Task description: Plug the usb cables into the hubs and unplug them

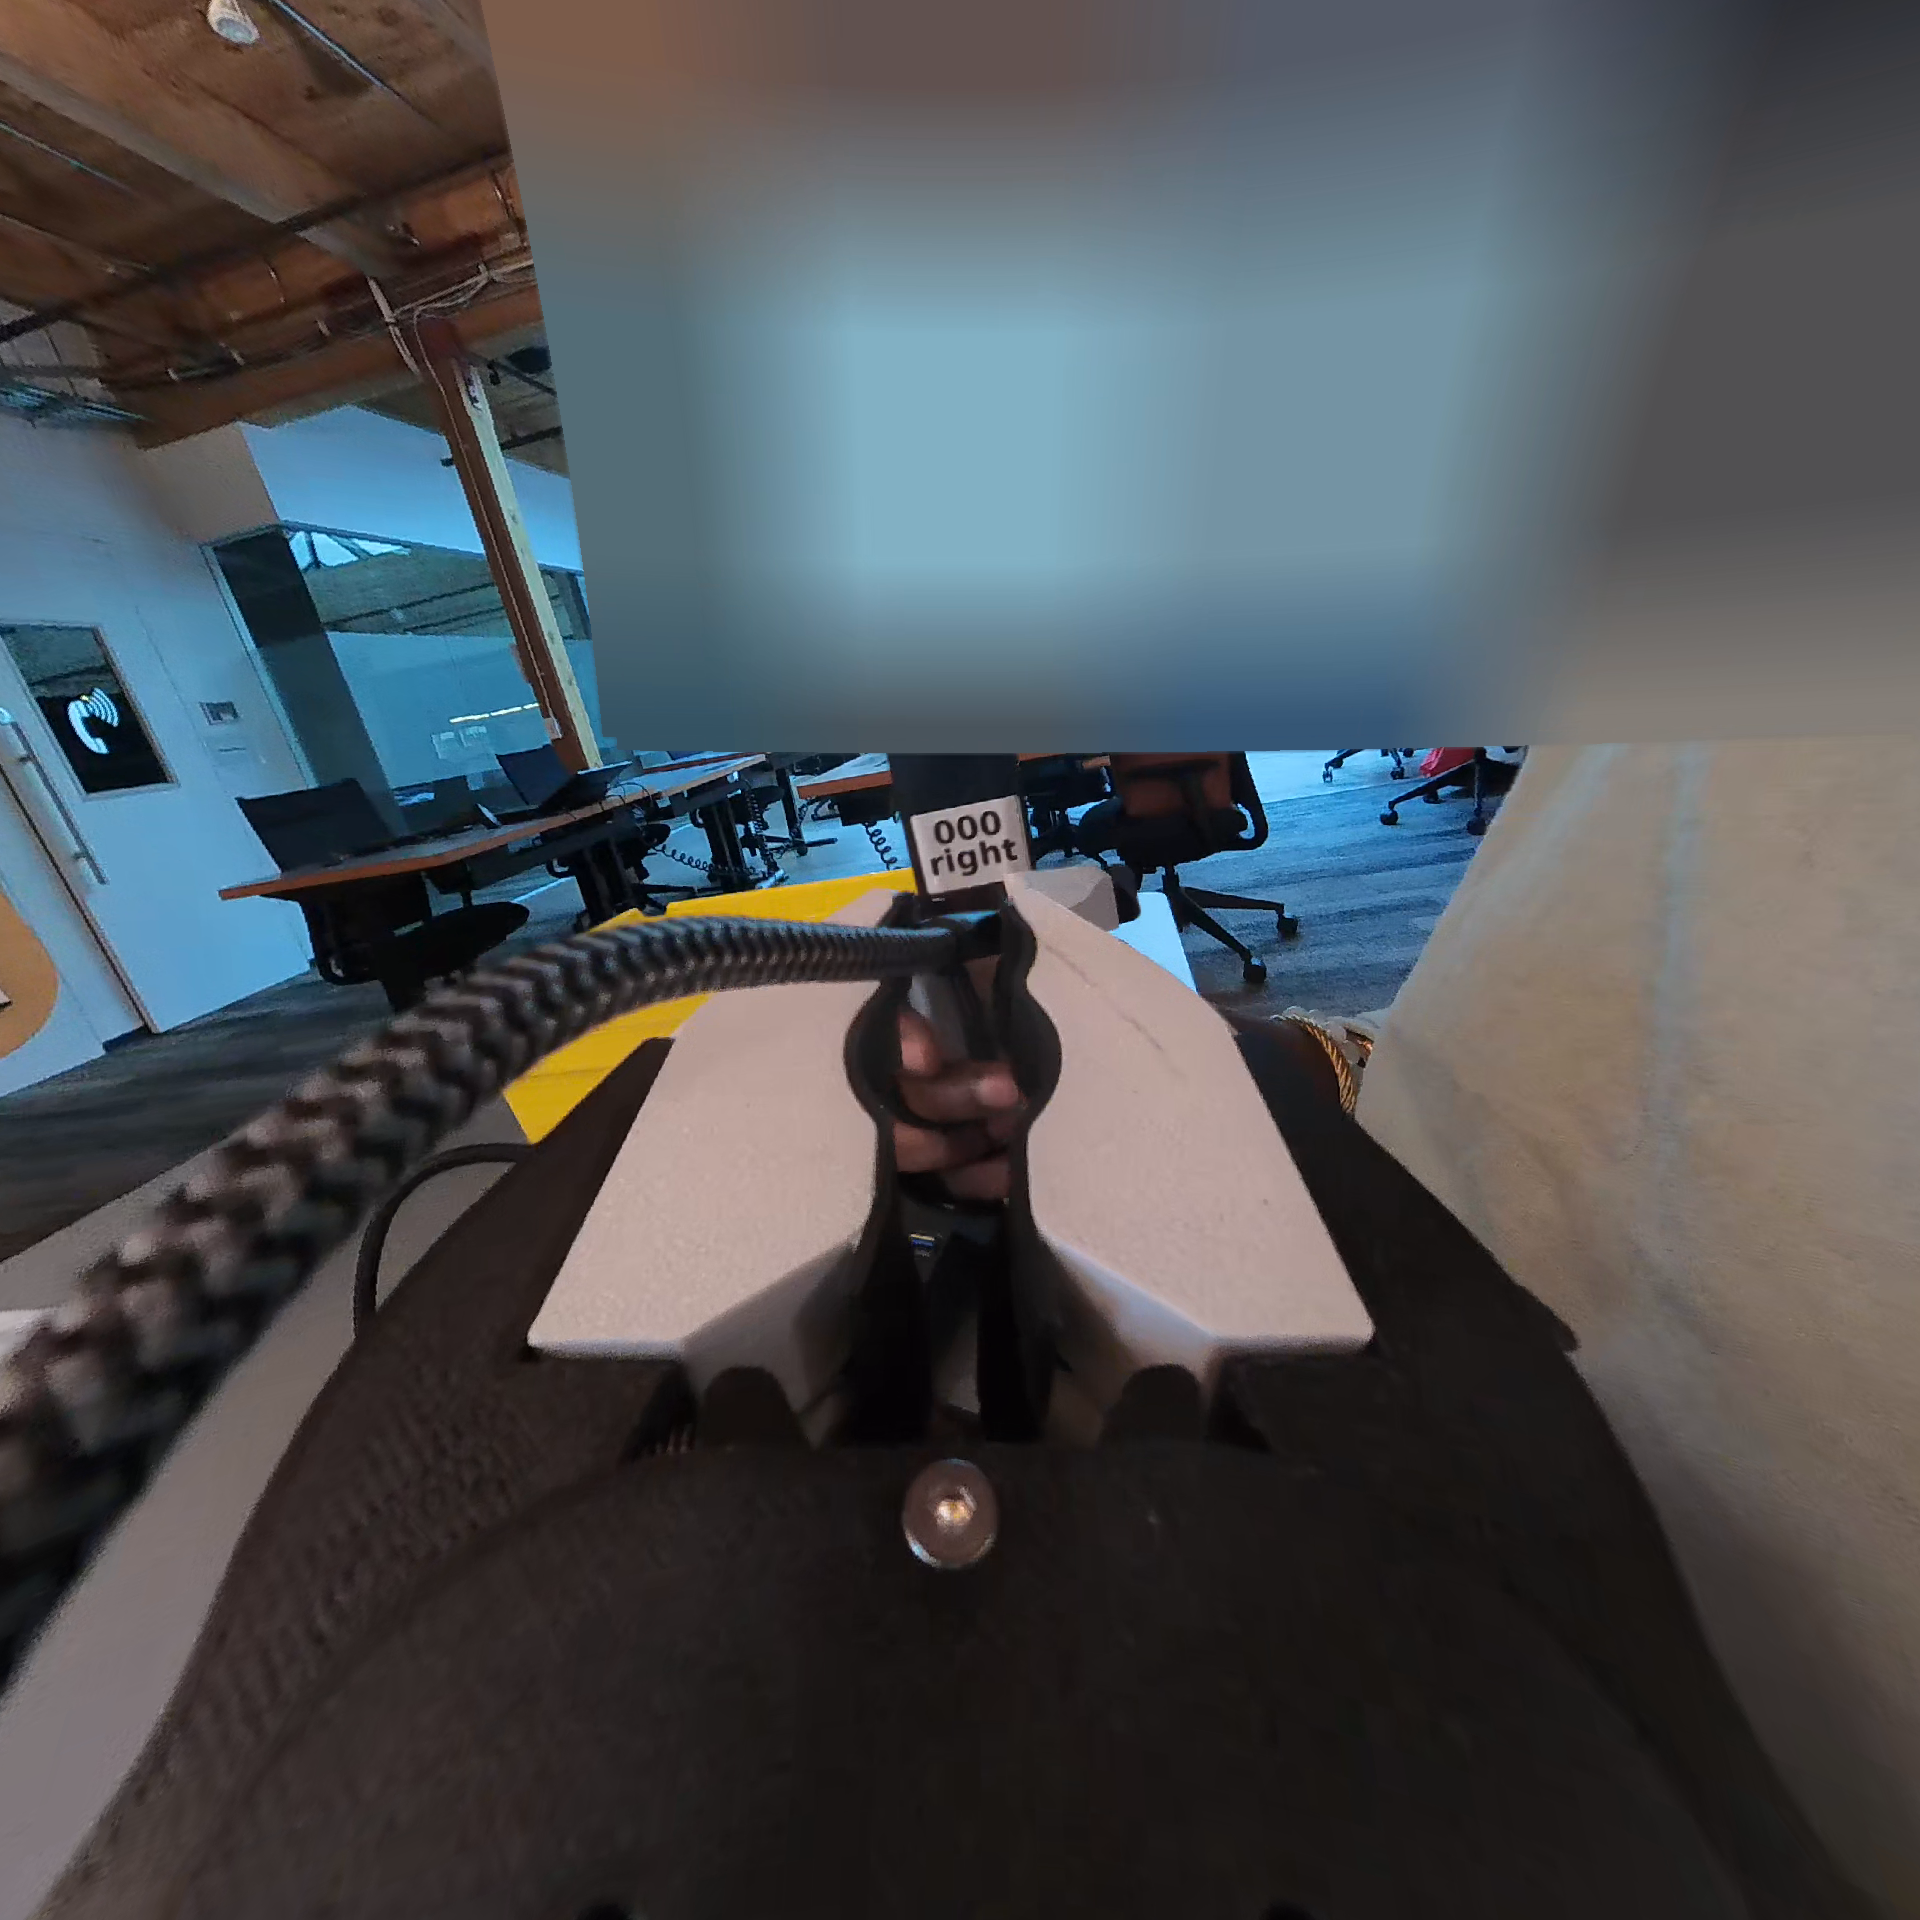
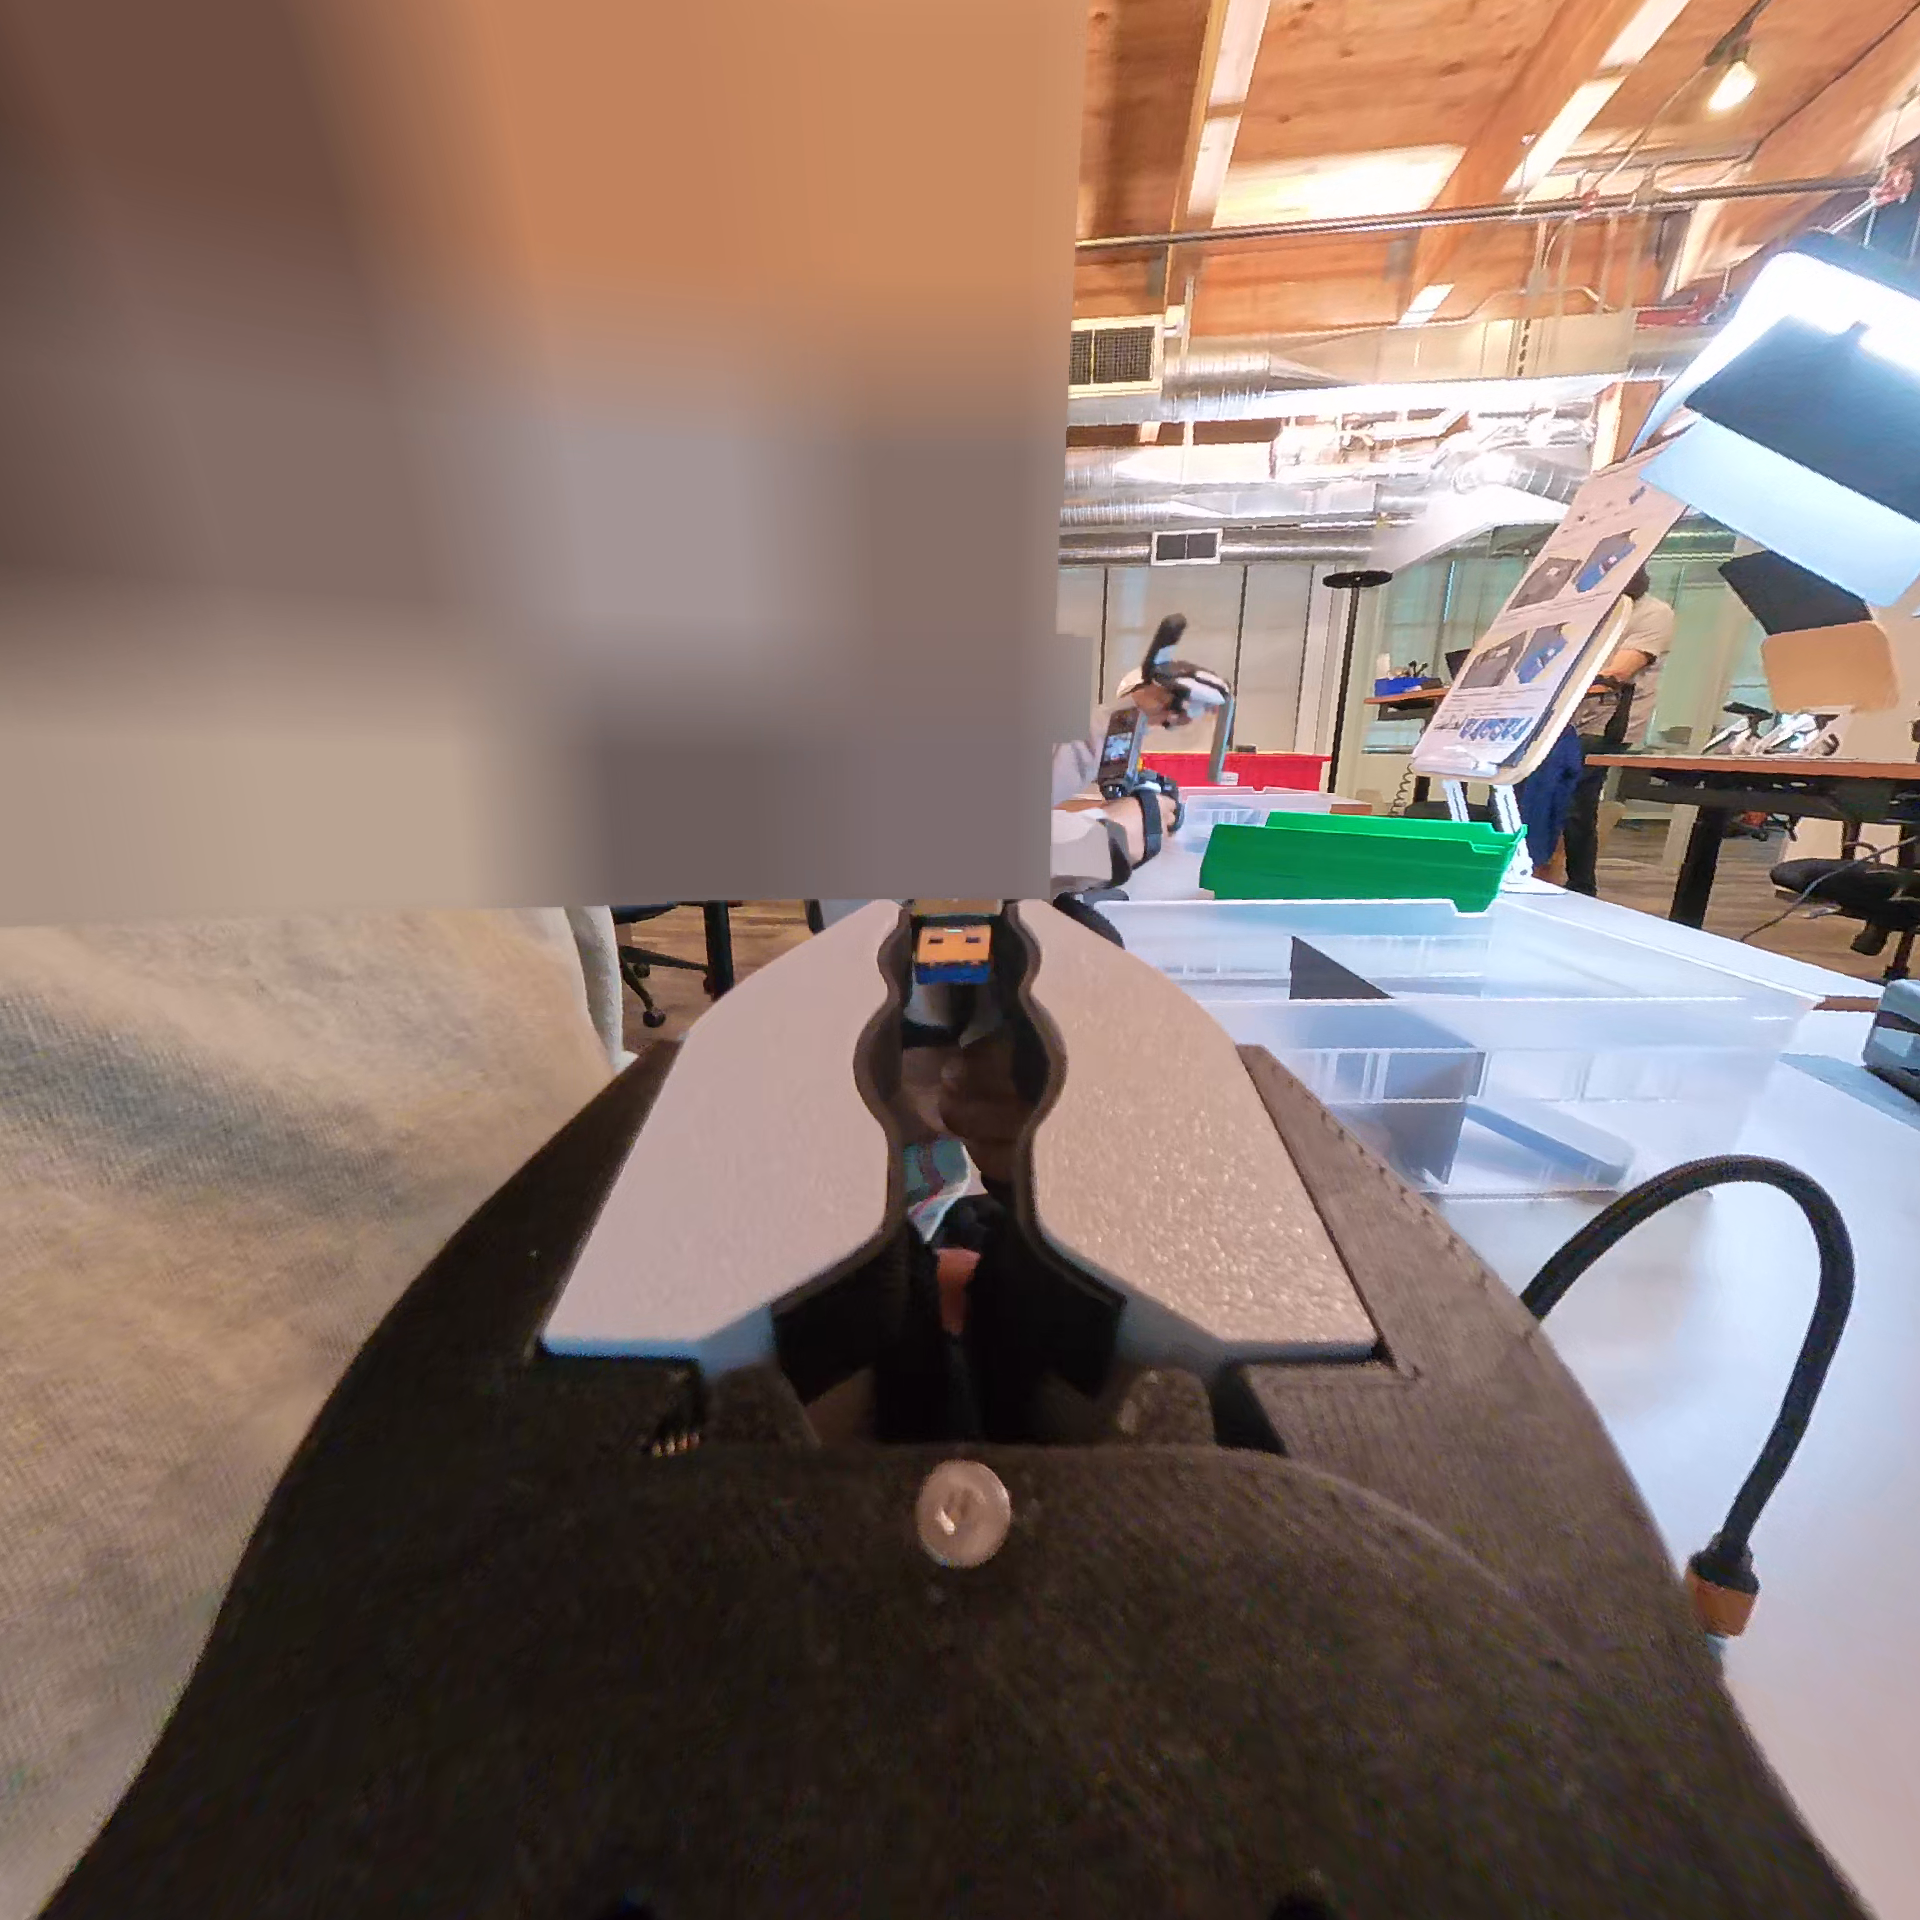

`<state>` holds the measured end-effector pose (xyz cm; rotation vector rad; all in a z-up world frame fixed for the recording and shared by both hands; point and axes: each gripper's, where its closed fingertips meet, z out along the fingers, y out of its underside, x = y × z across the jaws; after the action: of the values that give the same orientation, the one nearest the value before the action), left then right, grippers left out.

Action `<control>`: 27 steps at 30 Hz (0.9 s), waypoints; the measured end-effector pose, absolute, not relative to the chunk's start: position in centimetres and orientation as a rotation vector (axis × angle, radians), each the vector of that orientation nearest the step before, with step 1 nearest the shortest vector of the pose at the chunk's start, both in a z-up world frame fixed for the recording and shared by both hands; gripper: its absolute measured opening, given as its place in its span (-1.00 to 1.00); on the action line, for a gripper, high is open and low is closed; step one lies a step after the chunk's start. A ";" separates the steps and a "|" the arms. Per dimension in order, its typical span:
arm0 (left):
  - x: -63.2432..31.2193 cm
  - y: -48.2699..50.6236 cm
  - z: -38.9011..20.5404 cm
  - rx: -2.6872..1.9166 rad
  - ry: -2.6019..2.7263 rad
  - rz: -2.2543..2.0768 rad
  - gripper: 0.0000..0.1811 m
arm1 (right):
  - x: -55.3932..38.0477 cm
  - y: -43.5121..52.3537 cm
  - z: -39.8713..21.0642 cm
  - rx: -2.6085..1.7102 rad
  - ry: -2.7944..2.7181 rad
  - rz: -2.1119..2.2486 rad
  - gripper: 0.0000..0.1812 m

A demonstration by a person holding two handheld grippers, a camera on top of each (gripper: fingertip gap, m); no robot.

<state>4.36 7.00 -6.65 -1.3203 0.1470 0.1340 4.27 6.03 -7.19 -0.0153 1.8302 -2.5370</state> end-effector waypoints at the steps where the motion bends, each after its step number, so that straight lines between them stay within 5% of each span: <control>1: 4.3 7.0 -6.7 -1.324 0.146 0.135 -0.82 | 4.3 6.1 -7.2 -0.012 1.838 -2.531 -0.81; 9: 3.0 6.6 -6.6 -1.390 0.128 0.357 -0.82 | 3.1 15.2 -7.5 0.278 2.272 -2.500 -0.61; 18: 1.0 9.3 -10.2 -1.680 0.122 0.416 -0.83 | 1.4 24.2 -22.3 0.827 3.076 -1.256 -0.17; 27: 0.8 11.3 -15.2 -2.061 0.324 0.319 -0.83 | 1.0 23.3 -23.6 0.707 3.011 -1.373 -0.40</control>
<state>0.84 11.34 -15.17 -2.0614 0.3237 0.3189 0.99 23.33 -23.59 0.7070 3.0115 -1.3729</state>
